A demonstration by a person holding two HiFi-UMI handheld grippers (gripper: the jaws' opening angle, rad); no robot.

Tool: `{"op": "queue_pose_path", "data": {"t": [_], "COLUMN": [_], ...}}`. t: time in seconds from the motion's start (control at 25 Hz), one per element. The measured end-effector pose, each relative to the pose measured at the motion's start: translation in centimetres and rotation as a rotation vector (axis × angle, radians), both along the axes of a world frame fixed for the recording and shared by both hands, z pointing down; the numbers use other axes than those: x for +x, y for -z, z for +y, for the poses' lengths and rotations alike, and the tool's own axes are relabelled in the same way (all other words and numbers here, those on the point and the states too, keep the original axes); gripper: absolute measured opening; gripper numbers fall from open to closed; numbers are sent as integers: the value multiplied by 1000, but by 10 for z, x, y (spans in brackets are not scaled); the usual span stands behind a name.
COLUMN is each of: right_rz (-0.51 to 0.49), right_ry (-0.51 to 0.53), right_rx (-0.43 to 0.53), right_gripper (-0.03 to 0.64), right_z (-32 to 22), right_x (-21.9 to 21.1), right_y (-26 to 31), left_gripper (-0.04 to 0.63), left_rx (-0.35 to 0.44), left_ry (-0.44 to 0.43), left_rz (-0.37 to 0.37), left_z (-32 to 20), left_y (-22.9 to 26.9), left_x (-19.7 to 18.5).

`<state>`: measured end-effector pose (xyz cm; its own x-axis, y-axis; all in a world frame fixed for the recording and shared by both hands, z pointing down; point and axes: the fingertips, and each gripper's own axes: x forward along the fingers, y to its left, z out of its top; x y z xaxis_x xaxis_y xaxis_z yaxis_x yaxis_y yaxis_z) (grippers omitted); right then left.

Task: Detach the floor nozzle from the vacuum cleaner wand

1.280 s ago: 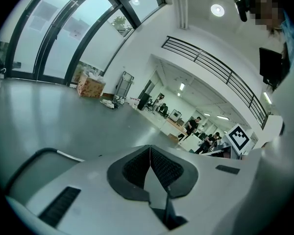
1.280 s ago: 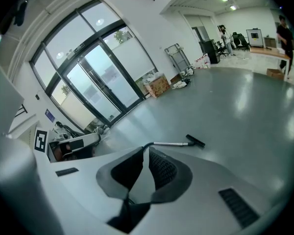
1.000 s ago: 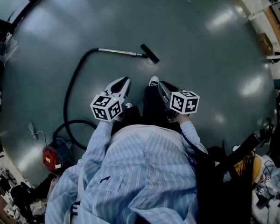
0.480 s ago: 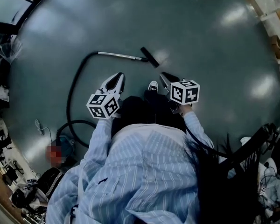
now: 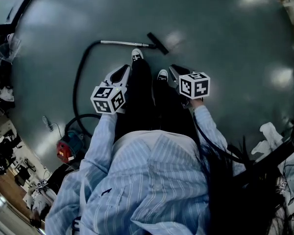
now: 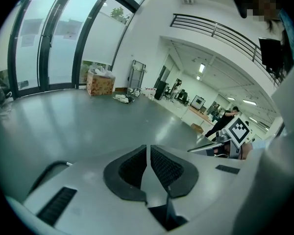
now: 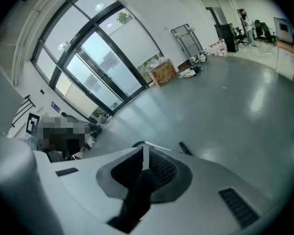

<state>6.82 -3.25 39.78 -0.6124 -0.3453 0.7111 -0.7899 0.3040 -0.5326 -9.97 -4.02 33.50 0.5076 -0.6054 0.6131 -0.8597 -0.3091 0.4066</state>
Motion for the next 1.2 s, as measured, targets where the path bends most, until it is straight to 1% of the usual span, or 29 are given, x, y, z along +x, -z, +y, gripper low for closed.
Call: {"op": "queue_pose_path", "data": {"t": [0.12,0.24,0.4,0.52,0.68,0.8,0.92,1.0,1.04,1.12,1.2], "right_rz": [11,28,70,114,185,225,257,278,290,319,358], "right_ry": [0,-3,-17,-10,28,56,85,98,107,135,171], "right_rx": [-14,-6,-11,-37,-67,-105,-135,-142,-145,-153,-161], "right_gripper": [41,41,41,43,48,96,128,148,157,178,201], "right_z": [-8,-27,-44,-50,-65,-81,-93,-97,-98,-100,-98], "right_x": [3,8,8,7,8,9,8,6,5,3,3], "right_y": [-13,-36,-72,-112,-187,-235,-276,-305,-321,-356,-391], "left_gripper": [8,9,9,9,9,10,15,37,61,93,101], "left_rx": [-22,-36,-49,-67,-72,-88,-107,-118,-130,-159,-176], "left_ry": [-48,-91,-191,-276,-375,-450,-490,-507,-523,-567,-628], "left_rz": [-34,-63,-125,-175,-223,-262,-296,-316,-323,-336,-358], "left_z": [-16,-41,-70,-86,-110,-131,-145,-150,-151,-152,-152], "left_y": [-18,-49,-96,-141,-216,-268,-313,-346,-365,-402,-438], "left_x": [2,4,1,0,0,2,1,-1,-1,-1,-1]}}
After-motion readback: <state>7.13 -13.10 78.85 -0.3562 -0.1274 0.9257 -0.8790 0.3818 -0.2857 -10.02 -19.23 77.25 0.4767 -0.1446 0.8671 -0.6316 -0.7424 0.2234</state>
